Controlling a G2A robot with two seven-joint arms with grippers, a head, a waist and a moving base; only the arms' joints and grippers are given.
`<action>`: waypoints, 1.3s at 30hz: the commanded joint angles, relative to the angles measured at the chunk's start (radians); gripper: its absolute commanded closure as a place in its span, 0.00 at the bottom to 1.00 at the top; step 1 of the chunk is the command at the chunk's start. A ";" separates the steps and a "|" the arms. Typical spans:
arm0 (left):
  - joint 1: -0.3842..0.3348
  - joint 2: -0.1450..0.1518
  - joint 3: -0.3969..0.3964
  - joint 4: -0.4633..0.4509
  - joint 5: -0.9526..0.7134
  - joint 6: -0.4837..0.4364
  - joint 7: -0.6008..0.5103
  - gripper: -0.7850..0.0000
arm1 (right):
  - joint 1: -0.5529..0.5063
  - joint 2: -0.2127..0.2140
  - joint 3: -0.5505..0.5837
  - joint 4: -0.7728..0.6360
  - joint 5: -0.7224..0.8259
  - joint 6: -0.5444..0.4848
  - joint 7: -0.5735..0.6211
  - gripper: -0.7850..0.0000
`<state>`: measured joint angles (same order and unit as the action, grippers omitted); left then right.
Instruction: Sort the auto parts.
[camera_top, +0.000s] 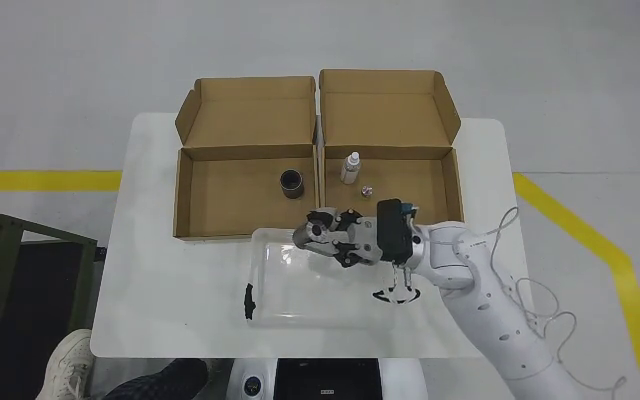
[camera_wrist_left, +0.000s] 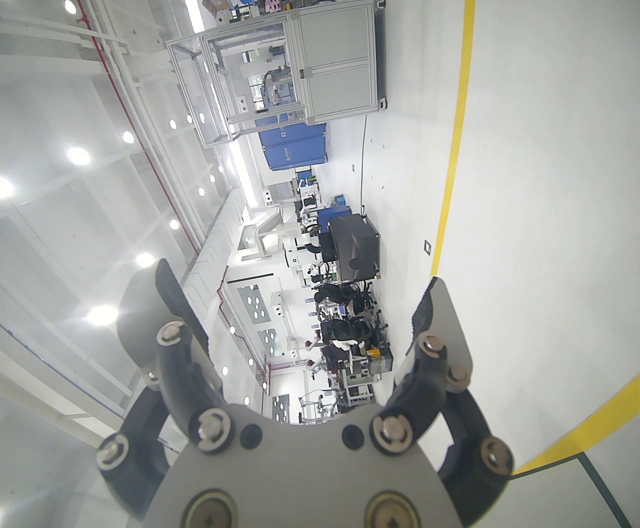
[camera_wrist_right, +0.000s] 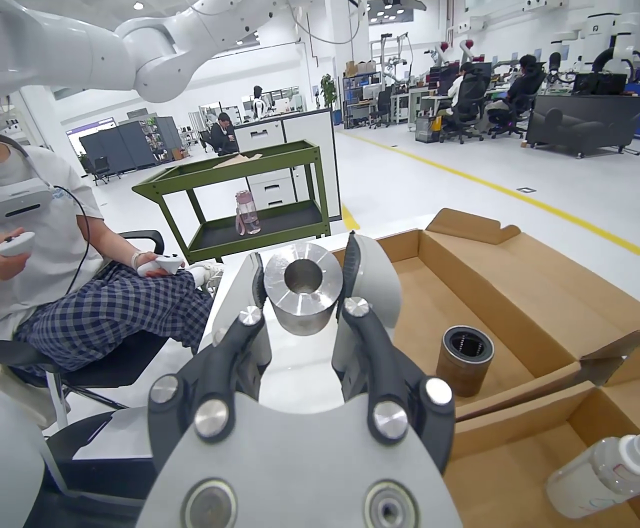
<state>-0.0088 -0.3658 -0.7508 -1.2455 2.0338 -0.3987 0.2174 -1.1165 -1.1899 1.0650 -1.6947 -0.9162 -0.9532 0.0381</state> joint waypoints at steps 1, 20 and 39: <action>0.000 0.000 0.000 0.000 0.000 0.000 0.000 0.00 | 0.005 -0.001 -0.002 0.009 0.003 0.005 -0.009 1.00; 0.000 0.000 0.000 0.000 0.000 0.000 0.000 0.00 | 0.075 -0.018 -0.036 0.046 -0.091 0.116 -0.021 1.00; 0.000 0.000 0.000 0.000 0.000 0.000 0.000 0.00 | 0.311 -0.093 -0.249 0.250 -0.230 0.286 0.123 1.00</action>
<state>-0.0088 -0.3658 -0.7508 -1.2455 2.0338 -0.3987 0.2174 -0.8155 -1.2790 0.8250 -1.4550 -1.1431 -0.6700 0.1500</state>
